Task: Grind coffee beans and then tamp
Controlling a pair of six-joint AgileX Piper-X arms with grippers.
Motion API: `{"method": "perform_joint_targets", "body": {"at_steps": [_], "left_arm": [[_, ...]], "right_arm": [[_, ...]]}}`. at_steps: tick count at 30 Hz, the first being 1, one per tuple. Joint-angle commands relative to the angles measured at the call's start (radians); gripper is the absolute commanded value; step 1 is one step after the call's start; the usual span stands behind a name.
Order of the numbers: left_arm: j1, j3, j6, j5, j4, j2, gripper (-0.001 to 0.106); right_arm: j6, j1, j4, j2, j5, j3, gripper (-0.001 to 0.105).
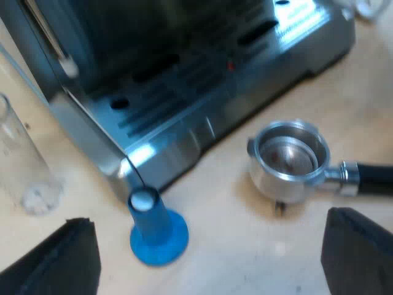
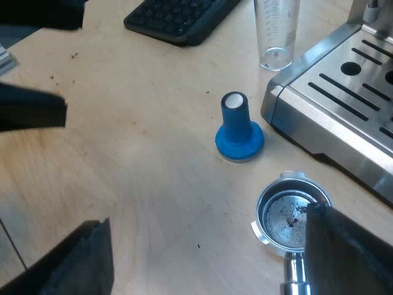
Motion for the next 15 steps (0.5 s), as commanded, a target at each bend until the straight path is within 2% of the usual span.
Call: {"method": "perform_joint_targets", "body": {"at_steps": [1,9,15], "left_arm": [[-0.004,0.001,-0.044,-0.017,-0.086,0.007,0.079],[-0.004,0.022,-0.045,0.009,-0.154,0.169,0.079],[-0.002,0.022,-0.045,0.009,-0.231,0.348,0.079]], "right_arm": [[-0.017,0.001,-0.014,-0.006,-0.007,-0.008,0.066],[-0.017,0.001,-0.014,-0.006,-0.009,-0.008,0.066],[-0.017,0.001,-0.014,-0.006,-0.009,-0.008,0.066]]}}
